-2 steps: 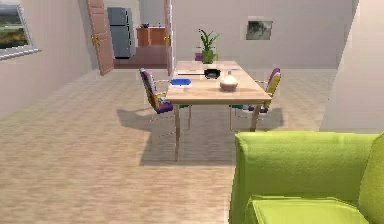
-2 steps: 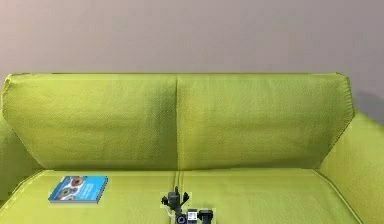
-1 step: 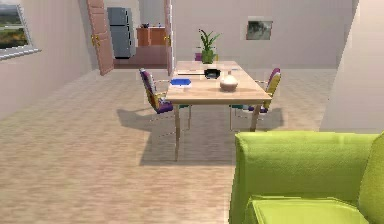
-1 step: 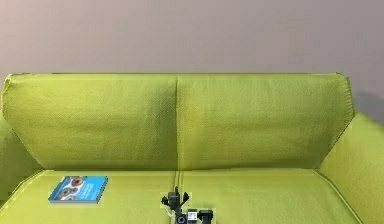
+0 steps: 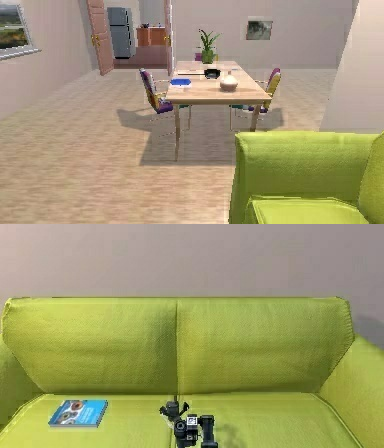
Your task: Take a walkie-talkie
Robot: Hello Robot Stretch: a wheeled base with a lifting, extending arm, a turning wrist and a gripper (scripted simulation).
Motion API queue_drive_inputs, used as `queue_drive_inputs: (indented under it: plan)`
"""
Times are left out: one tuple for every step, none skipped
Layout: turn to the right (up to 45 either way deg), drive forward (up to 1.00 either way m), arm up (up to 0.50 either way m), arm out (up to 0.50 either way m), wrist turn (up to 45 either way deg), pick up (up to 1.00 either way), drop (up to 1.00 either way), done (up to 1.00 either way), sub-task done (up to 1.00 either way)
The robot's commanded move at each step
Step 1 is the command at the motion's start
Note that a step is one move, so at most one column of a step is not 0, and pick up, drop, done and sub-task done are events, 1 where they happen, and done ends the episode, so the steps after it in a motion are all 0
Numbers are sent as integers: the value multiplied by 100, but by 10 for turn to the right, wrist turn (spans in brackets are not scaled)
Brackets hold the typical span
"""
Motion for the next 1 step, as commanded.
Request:
queue_drive_inputs:
  plan:
    - [0,0,0,0,0,0,0,100,0]
